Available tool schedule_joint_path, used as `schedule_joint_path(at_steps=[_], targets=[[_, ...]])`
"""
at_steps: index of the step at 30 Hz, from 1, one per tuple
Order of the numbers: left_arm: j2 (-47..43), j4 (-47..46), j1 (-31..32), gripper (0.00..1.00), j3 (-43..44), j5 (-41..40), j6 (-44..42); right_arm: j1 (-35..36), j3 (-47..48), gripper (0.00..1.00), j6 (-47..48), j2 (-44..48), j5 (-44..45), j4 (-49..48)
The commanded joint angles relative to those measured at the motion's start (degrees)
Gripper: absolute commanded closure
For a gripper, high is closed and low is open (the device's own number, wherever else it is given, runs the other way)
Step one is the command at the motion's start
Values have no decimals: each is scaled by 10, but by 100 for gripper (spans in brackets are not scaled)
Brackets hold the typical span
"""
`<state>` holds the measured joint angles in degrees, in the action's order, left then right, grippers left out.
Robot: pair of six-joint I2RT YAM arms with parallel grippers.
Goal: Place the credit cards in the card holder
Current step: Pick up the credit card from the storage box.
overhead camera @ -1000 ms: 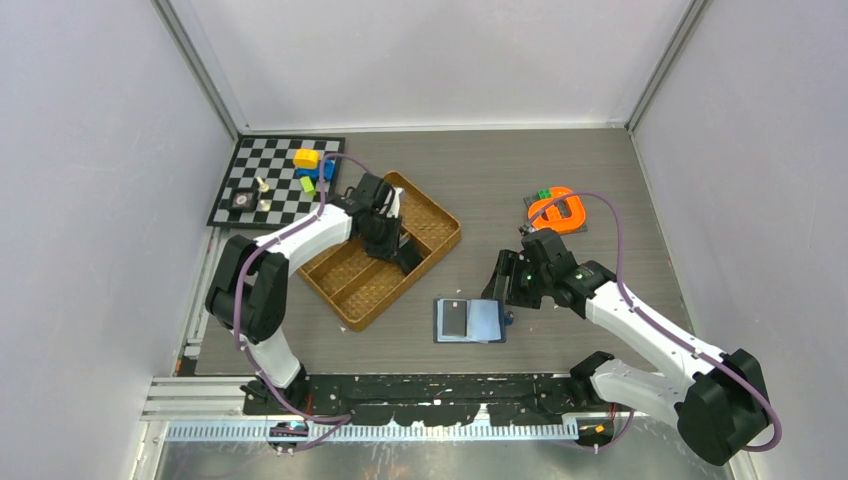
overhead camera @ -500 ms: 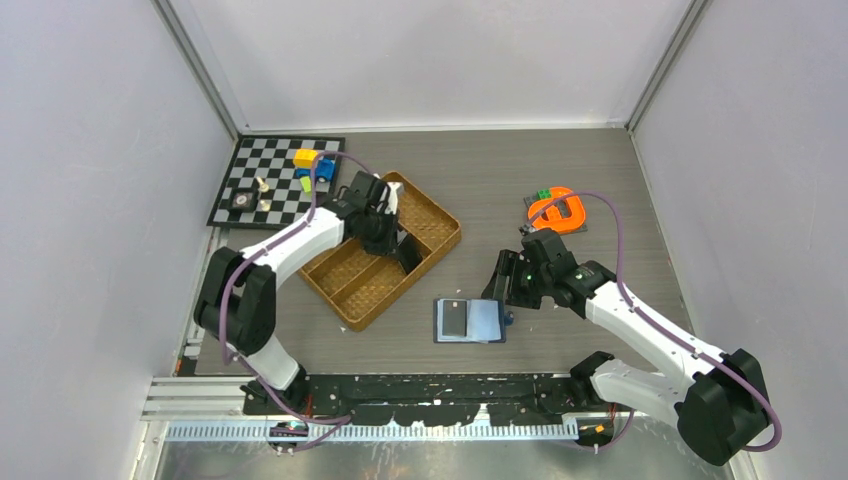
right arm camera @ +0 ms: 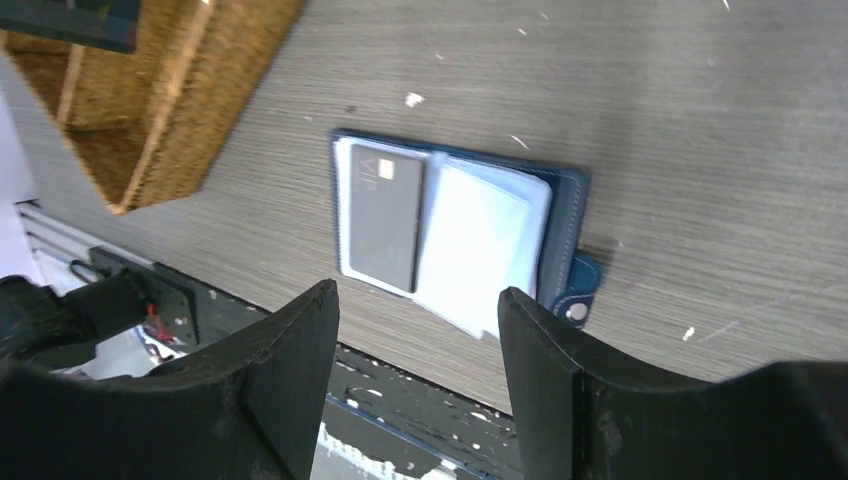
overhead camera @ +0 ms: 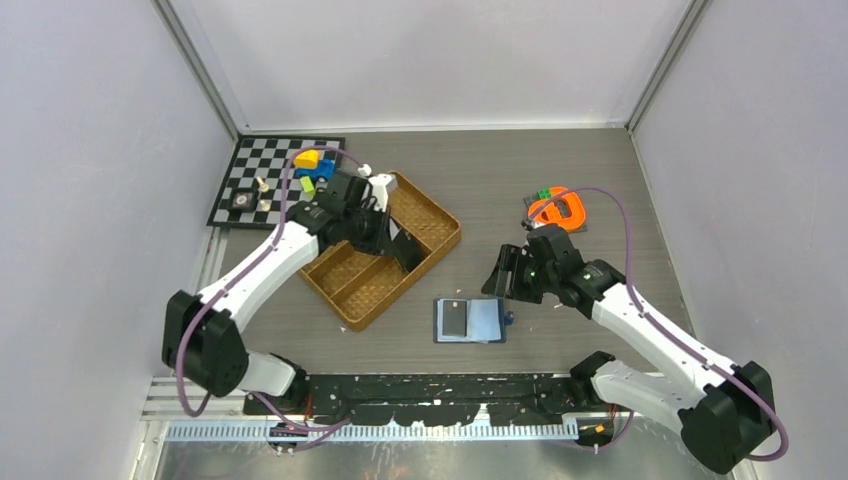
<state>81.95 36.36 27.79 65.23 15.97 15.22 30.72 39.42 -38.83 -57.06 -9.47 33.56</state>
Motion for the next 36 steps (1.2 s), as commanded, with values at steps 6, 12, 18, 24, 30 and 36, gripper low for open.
schedule_joint_path(at_steps=[6,12,18,24,30,36], targets=[[-93,32,-1,100,36,177,-77,-1,83,34,68,57,-151,-48],[-83,55,38,100,32,348,-87,1,102,33,65,37,-271,-88],[-70,49,86,100,19,419,-81,24,110,32,67,12,-297,-93],[-77,11,91,100,4,447,-59,61,116,38,68,-10,-308,-95],[-96,-91,91,100,-33,419,21,71,100,80,29,-6,-333,-153],[-152,-268,91,41,-119,331,154,70,72,100,-5,35,-259,-205]])
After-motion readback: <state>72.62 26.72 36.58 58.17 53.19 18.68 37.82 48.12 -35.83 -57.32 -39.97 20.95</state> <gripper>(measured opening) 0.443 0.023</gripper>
